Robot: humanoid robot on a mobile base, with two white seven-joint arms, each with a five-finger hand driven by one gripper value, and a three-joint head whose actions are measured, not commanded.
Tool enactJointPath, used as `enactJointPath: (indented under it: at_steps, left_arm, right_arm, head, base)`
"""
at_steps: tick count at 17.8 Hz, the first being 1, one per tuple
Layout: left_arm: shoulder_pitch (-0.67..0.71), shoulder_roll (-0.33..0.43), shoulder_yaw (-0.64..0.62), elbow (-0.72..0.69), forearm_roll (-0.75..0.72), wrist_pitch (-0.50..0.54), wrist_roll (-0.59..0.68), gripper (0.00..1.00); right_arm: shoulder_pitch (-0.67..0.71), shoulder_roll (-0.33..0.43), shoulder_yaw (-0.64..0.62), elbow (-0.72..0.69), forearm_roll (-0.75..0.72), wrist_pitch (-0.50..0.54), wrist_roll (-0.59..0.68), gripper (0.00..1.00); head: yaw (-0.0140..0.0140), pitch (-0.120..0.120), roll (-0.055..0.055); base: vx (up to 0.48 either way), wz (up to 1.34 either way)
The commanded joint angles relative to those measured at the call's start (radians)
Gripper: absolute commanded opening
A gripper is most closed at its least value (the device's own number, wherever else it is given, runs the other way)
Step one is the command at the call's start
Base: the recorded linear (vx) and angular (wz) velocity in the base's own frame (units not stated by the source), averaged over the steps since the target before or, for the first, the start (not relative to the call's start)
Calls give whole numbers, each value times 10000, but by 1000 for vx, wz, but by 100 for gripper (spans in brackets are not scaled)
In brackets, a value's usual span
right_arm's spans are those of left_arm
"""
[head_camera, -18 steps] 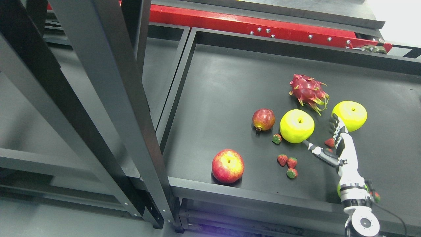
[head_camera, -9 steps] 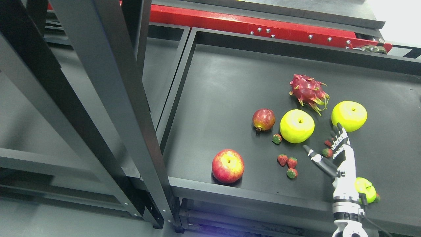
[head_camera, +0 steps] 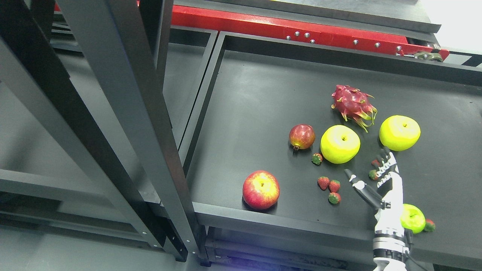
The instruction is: Place green apple on left shelf middle layer
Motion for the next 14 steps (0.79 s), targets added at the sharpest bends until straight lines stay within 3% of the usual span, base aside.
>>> enactJointPath:
  at_steps: [1, 6, 14]
  left_arm:
    - [0, 175, 0, 0, 0, -7, 6, 100]
    - [0, 175, 0, 0, 0, -7, 6, 100]
    - [0, 175, 0, 0, 0, -7, 6, 100]
  right_arm:
    - [88, -75, 1989, -281, -63, 6, -1138, 100]
    - [196, -75, 1747, -282, -63, 144, 639, 100]
    - [180, -75, 1470, -312, -63, 160, 626, 100]
  head:
    - [0, 0, 0]
    - [0, 0, 0]
    - [0, 0, 0]
  base:
    - [0, 0]
    - [0, 0]
    - [0, 0]
